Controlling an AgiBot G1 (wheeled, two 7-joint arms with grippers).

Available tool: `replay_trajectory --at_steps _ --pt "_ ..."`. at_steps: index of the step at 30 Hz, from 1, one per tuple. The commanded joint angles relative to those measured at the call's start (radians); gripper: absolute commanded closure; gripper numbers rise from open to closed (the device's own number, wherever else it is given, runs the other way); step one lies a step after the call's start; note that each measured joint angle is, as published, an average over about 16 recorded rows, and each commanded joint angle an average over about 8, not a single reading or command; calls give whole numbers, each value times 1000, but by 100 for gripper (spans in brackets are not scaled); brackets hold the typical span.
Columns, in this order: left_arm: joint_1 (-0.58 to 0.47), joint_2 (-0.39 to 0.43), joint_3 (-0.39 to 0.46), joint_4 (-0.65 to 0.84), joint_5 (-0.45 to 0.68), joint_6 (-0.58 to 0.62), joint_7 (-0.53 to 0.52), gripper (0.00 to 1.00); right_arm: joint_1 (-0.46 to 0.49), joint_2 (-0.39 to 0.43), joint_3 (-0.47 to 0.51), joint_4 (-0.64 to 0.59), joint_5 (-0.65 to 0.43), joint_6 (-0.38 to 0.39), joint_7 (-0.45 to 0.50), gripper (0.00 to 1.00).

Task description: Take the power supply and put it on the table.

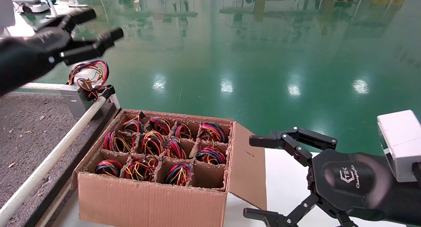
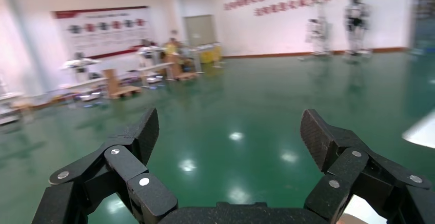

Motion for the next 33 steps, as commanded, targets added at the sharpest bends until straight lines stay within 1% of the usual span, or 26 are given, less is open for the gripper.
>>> replay_trajectory --at_steps 1,17,22,27,33 --pt "24 -16 0 -39 -9 36 -15 0 0 0 0 0 0 0 0 0" --pt "220 -147 -1 -356 -82 326 -137 0 0 0 -1 0 1 0 0 0" --pt "269 -179 -1 -435 -100 399 -166 0 0 0 -1 0 1 1 -1 0" --pt "291 -194 -1 -470 -108 431 -176 0 0 1 -1 0 1 1 -1 0" --pt "284 -190 -1 -459 -108 421 -173 0 0 1 -1 0 1 1 -1 0"
